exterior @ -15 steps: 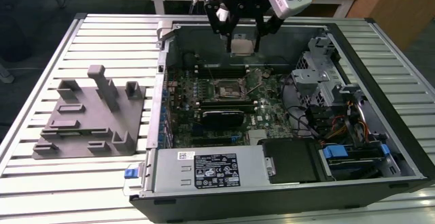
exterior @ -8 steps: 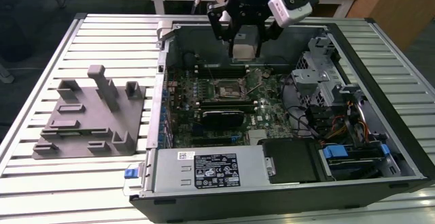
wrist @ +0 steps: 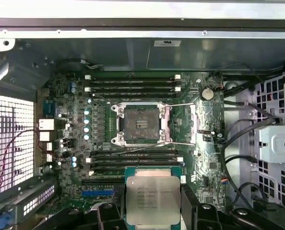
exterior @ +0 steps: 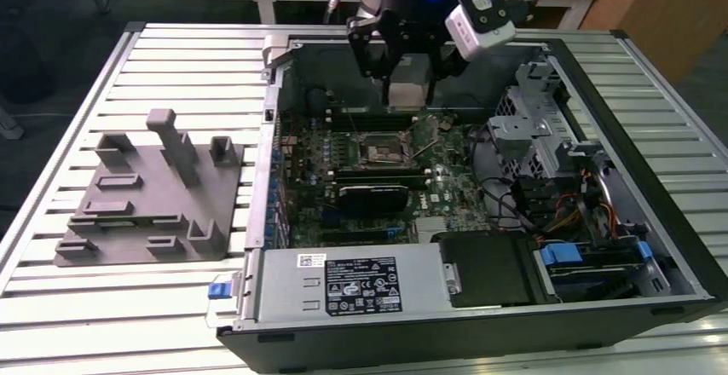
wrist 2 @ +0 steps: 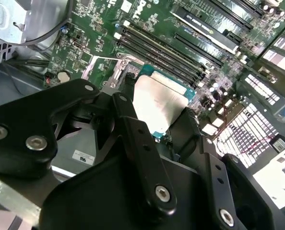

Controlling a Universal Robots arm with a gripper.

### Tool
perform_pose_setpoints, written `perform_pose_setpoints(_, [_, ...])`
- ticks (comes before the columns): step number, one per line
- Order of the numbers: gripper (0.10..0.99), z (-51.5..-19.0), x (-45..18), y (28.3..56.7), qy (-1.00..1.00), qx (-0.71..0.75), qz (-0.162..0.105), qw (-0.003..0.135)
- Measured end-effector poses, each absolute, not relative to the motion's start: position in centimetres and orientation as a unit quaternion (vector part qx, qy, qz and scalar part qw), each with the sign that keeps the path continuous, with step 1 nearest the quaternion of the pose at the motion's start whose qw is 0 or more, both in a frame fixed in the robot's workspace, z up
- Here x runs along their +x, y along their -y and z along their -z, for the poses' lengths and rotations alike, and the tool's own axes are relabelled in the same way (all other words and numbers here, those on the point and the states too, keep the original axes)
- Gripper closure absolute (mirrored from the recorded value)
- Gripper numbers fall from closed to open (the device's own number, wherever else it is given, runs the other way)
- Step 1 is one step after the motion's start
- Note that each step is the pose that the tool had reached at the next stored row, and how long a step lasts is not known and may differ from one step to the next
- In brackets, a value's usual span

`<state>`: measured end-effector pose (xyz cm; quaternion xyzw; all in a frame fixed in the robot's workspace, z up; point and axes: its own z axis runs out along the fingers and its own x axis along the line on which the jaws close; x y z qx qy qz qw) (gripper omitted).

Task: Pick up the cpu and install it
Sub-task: 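Pick up the cpu and move it towards the insertion slot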

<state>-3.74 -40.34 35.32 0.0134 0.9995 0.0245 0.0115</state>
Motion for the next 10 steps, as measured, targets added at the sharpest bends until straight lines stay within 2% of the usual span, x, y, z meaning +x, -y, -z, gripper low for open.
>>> perform_pose_setpoints(10, [0.545, -33.5, -3.7, 39.6, -1.000, 0.013, -0.025, 0.010])
